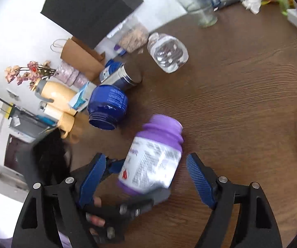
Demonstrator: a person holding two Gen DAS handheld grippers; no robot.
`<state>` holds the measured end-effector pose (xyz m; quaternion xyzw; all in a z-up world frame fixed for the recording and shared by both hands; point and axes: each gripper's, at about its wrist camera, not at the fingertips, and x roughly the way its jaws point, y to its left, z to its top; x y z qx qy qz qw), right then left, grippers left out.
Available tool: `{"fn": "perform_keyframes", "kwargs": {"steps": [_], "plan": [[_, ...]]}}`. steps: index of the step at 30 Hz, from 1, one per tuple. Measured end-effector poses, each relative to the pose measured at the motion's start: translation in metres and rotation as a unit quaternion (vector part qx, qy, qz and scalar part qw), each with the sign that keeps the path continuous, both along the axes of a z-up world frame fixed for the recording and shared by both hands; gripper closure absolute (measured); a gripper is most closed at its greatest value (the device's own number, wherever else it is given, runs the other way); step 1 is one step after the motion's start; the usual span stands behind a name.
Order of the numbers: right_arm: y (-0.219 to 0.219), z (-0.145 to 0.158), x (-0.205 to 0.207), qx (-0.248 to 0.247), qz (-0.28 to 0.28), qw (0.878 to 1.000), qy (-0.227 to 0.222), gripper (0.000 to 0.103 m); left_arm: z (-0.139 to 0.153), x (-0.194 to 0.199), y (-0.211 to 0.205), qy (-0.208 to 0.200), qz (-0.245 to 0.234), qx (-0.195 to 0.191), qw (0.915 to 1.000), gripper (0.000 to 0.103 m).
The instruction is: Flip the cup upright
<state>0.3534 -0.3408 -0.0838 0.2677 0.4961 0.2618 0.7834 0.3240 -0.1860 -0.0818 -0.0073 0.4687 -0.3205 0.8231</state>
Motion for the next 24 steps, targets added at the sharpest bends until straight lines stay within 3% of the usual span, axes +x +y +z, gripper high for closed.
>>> {"fn": "perform_keyframes", "kwargs": {"steps": [5, 7, 10, 14, 17, 18, 19, 22, 24], "plan": [[0.012, -0.006, 0.022, 0.014, 0.053, 0.998, 0.032, 0.016, 0.020, -0.020, 0.004, -0.089, -0.001, 0.013, 0.9959, 0.036], [0.013, -0.016, 0.032, 0.026, 0.057, 0.996, 0.062, 0.016, 0.016, -0.016, 0.009, -0.076, 0.001, 0.011, 0.9970, 0.036], [0.008, -0.029, 0.039, 0.002, 0.027, 0.996, 0.084, 0.016, 0.002, -0.005, 0.013, -0.019, 0.022, 0.029, 0.9992, 0.037], [0.013, -0.031, 0.031, 0.008, 0.030, 0.997, 0.076, 0.016, -0.003, 0.010, 0.016, 0.022, 0.026, 0.015, 0.9993, 0.027], [0.014, -0.023, 0.028, 0.019, 0.035, 0.997, 0.060, 0.016, -0.004, 0.022, 0.010, 0.040, 0.013, 0.001, 0.9991, 0.026], [0.013, -0.020, 0.027, 0.023, 0.033, 0.998, 0.055, 0.016, -0.007, 0.028, 0.006, 0.056, 0.006, 0.002, 0.9984, 0.029], [0.011, -0.015, 0.028, 0.026, 0.032, 0.998, 0.050, 0.016, -0.012, 0.031, 0.003, 0.070, 0.003, 0.010, 0.9975, 0.041], [0.007, -0.012, 0.030, 0.016, 0.031, 0.998, 0.052, 0.016, -0.004, 0.024, -0.002, 0.034, 0.001, 0.003, 0.9994, 0.041], [0.003, -0.014, 0.030, 0.015, 0.032, 0.998, 0.057, 0.015, 0.004, 0.009, 0.000, -0.014, -0.003, -0.005, 0.9999, 0.042]]}}
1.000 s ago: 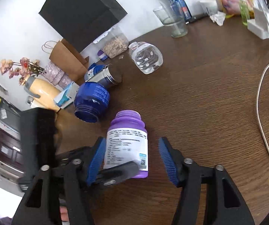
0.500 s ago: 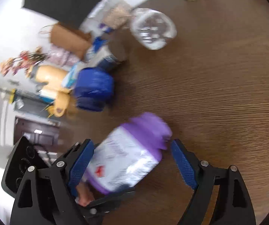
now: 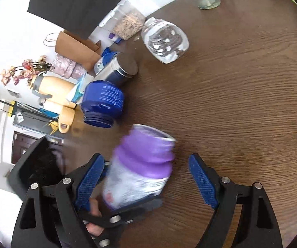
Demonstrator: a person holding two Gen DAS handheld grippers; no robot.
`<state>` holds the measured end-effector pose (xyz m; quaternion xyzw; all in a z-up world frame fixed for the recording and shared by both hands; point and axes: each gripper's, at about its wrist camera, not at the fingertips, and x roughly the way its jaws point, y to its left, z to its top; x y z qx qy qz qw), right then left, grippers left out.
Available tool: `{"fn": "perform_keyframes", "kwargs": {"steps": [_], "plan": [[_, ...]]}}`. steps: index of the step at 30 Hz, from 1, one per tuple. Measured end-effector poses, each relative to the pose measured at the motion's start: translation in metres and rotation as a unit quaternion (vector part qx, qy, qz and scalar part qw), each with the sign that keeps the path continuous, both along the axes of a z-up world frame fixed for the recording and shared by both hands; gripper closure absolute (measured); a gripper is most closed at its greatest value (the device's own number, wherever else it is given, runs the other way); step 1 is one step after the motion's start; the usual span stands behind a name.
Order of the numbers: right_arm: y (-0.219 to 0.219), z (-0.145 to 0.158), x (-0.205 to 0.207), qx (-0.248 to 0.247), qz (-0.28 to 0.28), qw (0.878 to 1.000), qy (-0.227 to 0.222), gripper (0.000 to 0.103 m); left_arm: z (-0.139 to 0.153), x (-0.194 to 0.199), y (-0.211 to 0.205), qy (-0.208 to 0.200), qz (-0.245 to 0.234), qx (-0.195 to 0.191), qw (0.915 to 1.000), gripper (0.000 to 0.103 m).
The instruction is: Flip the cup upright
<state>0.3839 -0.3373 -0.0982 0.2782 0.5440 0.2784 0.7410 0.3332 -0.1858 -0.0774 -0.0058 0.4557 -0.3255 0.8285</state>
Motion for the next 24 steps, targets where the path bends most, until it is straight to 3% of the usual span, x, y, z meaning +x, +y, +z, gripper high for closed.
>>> {"fn": "perform_keyframes", "kwargs": {"steps": [5, 7, 8, 11, 15, 17, 18, 19, 21, 22, 24], "plan": [[0.000, -0.004, 0.000, 0.074, 0.013, 0.997, 0.010, 0.016, 0.011, -0.017, 0.002, -0.054, -0.010, 0.002, 0.9985, 0.042], [0.005, -0.008, 0.001, 0.103, 0.017, 0.994, 0.024, 0.016, 0.013, -0.016, 0.005, -0.056, -0.003, 0.004, 0.9984, 0.042], [0.006, -0.007, 0.001, 0.104, 0.012, 0.994, 0.022, 0.030, 0.013, -0.015, 0.008, -0.053, -0.001, 0.001, 0.9986, 0.042], [0.012, -0.003, 0.000, 0.097, 0.010, 0.995, 0.005, 0.034, 0.011, -0.012, 0.012, -0.052, 0.006, 0.000, 0.9987, 0.041], [0.025, 0.014, -0.004, 0.036, 0.012, 0.998, -0.048, 0.034, 0.007, -0.005, 0.014, -0.036, 0.020, 0.002, 0.9991, 0.040], [0.030, 0.031, -0.010, -0.023, -0.001, 0.994, -0.106, 0.034, 0.006, 0.000, 0.021, -0.014, 0.026, -0.004, 0.9996, 0.034], [0.034, 0.040, -0.014, -0.058, -0.007, 0.989, -0.138, 0.034, 0.006, 0.001, 0.028, -0.009, 0.033, -0.005, 0.9994, 0.024], [0.040, 0.049, -0.019, -0.107, -0.017, 0.978, -0.180, 0.034, 0.006, 0.001, 0.034, -0.011, 0.045, -0.003, 0.9989, 0.018], [0.051, 0.058, -0.026, -0.170, -0.032, 0.957, -0.233, 0.034, 0.006, 0.002, 0.047, -0.026, 0.085, 0.017, 0.9959, 0.017], [0.060, 0.059, -0.029, -0.213, -0.039, 0.940, -0.265, 0.034, 0.005, 0.004, 0.053, -0.032, 0.103, 0.030, 0.9937, 0.017], [0.073, 0.055, -0.030, -0.267, -0.047, 0.919, -0.286, 0.034, 0.003, 0.007, 0.065, -0.046, 0.141, 0.054, 0.9875, 0.017]]}}
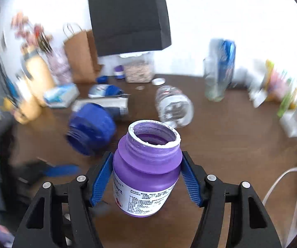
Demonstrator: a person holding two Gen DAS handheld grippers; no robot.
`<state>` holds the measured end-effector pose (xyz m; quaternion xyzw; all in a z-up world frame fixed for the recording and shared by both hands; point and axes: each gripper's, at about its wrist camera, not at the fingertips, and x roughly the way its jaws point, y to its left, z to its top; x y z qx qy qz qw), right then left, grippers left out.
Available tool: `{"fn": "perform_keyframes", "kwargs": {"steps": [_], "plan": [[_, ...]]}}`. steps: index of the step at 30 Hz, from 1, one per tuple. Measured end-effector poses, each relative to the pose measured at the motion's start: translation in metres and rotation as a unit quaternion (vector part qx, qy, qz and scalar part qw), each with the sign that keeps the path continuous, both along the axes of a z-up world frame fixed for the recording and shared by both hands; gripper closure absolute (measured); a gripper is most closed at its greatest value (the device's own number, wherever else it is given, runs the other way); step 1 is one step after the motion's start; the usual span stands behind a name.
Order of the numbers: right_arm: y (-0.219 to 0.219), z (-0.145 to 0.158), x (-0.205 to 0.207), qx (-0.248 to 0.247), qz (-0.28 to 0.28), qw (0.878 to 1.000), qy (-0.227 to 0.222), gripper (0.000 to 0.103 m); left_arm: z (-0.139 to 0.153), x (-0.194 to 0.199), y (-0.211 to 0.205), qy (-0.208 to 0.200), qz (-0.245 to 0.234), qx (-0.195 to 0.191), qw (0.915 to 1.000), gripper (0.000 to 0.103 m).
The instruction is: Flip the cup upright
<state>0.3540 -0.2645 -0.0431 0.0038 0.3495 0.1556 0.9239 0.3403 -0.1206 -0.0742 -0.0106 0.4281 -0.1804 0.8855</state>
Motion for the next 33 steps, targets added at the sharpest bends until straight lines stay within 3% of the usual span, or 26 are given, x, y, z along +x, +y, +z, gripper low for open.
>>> {"fn": "perform_keyframes", "kwargs": {"steps": [1, 5, 12, 15, 17, 29, 33], "plan": [[0.007, -0.005, -0.001, -0.025, -0.006, 1.000, -0.009, 0.034, -0.001, 0.001, 0.005, -0.006, 0.016, 0.010, 0.9998, 0.017], [0.016, -0.018, -0.006, -0.046, -0.009, 0.999, -0.028, 0.034, -0.003, 0.000, 0.020, -0.006, 0.044, 0.015, 0.9989, 0.017], [0.016, -0.015, -0.006, -0.031, 0.003, 0.999, 0.012, 0.033, 0.001, -0.004, 0.025, -0.026, 0.049, 0.018, 0.9983, 0.017], [0.014, -0.008, -0.010, -0.024, 0.004, 0.999, 0.022, 0.021, 0.007, -0.011, 0.028, -0.033, 0.051, 0.017, 0.9980, 0.017], [0.013, 0.000, -0.019, -0.029, -0.001, 1.000, 0.011, 0.021, 0.011, -0.017, 0.030, -0.039, 0.054, 0.018, 0.9976, 0.016], [0.008, 0.056, -0.106, -0.018, -0.023, 0.999, -0.016, 0.021, 0.067, -0.106, 0.053, -0.110, 0.078, 0.024, 0.9905, 0.010], [0.009, 0.066, -0.147, -0.003, -0.047, 0.999, -0.006, 0.021, 0.085, -0.152, 0.059, -0.132, 0.087, 0.036, 0.9868, 0.000]]}}
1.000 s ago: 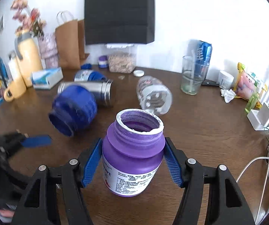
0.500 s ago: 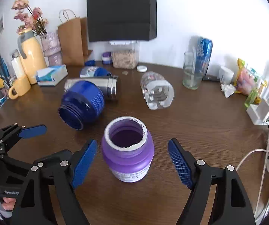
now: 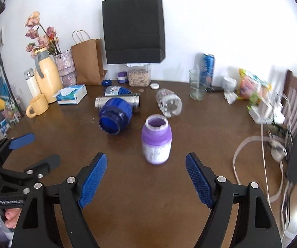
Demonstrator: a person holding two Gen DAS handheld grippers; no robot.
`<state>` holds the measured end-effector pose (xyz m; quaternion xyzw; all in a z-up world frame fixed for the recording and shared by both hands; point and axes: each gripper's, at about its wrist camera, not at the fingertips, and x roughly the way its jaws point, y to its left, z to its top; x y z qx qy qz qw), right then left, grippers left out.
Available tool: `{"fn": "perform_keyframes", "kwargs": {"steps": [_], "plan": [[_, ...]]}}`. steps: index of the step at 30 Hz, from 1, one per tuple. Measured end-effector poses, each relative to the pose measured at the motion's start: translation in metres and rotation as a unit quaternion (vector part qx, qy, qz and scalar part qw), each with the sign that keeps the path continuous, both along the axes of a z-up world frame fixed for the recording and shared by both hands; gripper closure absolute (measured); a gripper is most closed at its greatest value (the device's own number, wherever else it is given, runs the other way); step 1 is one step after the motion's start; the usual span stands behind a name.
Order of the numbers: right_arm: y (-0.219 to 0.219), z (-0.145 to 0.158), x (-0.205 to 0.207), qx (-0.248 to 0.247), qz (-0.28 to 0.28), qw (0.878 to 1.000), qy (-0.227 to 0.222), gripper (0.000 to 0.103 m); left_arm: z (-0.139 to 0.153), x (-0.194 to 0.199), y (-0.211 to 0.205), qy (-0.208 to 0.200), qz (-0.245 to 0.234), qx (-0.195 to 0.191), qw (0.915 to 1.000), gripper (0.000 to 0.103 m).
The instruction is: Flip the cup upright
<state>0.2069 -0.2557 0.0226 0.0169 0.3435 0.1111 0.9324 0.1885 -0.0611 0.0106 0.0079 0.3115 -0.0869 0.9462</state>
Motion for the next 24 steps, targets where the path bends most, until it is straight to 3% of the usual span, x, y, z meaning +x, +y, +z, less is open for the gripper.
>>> {"fn": "perform_keyframes", "kwargs": {"steps": [6, 16, 19, 24], "plan": [[0.009, 0.006, -0.071, 0.012, -0.001, 1.000, 0.003, 0.021, 0.024, -0.079, 0.009, -0.031, 0.015, 0.025, 0.9991, 0.000], [0.023, 0.006, -0.179, 0.009, -0.011, 1.000, 0.000, 0.021, 0.025, -0.154, 0.048, -0.004, 0.072, 0.018, 0.9972, 0.000], [0.027, -0.002, -0.199, 0.011, -0.018, 1.000, 0.008, 0.021, 0.023, -0.177, 0.057, -0.009, 0.089, 0.017, 0.9958, 0.000], [0.032, -0.007, -0.204, 0.021, -0.022, 0.999, 0.021, 0.021, 0.018, -0.198, 0.049, -0.014, 0.076, 0.032, 0.9965, 0.000]]}}
